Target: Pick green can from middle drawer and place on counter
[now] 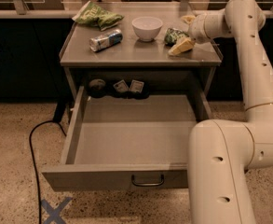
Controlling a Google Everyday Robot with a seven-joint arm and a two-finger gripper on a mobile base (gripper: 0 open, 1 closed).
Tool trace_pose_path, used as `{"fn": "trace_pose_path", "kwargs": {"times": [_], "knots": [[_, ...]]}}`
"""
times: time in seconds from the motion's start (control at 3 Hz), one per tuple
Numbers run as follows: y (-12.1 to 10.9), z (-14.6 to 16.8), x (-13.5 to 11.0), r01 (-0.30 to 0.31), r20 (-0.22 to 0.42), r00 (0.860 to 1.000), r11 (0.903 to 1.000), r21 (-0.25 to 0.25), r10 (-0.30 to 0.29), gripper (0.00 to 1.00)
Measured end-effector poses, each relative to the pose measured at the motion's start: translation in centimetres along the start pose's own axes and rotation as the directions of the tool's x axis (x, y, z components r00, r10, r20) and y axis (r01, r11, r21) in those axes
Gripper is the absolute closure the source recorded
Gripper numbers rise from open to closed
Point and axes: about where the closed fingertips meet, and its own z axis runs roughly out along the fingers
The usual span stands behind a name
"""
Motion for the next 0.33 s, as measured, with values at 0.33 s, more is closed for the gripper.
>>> {"fn": "trace_pose_path", "kwargs": {"times": [0.33], "knots": [[0.0, 0.0, 0.0, 0.0, 0.0, 1.0, 1.0, 0.0, 0.0, 0.0]]}}
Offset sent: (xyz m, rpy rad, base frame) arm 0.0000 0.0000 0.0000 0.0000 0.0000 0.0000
